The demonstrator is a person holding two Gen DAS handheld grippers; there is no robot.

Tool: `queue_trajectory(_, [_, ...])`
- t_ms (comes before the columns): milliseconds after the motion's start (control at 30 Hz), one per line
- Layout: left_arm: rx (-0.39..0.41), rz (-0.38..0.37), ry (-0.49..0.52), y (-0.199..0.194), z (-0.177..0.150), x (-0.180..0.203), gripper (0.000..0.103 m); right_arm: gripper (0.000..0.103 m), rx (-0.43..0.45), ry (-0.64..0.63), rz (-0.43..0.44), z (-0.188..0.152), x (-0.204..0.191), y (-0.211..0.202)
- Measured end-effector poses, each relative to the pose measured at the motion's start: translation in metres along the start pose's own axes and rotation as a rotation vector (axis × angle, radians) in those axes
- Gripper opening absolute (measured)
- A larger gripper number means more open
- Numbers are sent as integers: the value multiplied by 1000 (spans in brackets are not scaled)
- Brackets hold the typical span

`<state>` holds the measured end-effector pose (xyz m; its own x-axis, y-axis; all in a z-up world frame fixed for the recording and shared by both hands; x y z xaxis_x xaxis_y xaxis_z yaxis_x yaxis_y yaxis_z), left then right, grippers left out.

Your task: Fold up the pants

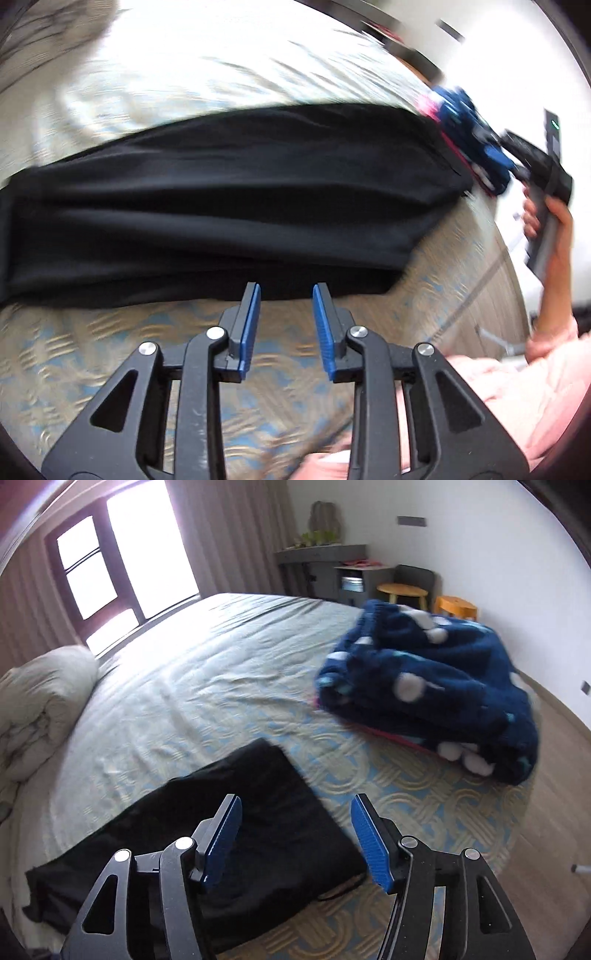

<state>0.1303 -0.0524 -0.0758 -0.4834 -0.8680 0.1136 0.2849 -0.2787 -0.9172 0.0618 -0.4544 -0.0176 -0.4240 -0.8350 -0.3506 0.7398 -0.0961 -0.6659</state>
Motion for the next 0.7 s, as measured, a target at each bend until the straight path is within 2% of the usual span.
queue_trajectory(133, [38,210,-241,-9,-14,-95,33,63,-151,-148,180,-23,-94,44])
queue_trajectory(233, [62,321,-369,-18,-37,-145,33,63,-264,-294,283,-51,-166,69])
queue_trajectory(400, [118,346,-542,-35,-79,-203,33,63,-365,-678,365,-106,-280,77])
queue_trajectory(467, [127,361,-614,-38,-92,-229,33,63,-422,-773,454,-125,-322,81])
queue_trajectory(533, [145,380,-654,-43,-98,-249,33,63,-496,-818,564,-144,-361,85])
queue_trajectory(600, [173,395,-696,-49,-99,-271,33,63,-571,-837,629,-161,-396,93])
queue_trajectory(700, [203,360,-783,-52,-94,-307,33,63,-684,-827,729,-185,-441,108])
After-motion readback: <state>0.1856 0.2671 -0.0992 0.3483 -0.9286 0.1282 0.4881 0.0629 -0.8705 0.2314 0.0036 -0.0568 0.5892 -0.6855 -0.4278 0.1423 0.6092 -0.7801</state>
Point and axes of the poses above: each gripper's, at about its wrist camera, not at the fingertips, and y roughly the way its jaws point, x to its right, z to its top, the point moved 4 cm from there along y, roughly the way its jaws point, and after that the axes turned 11 degrees about z, right-handed, at the moved point
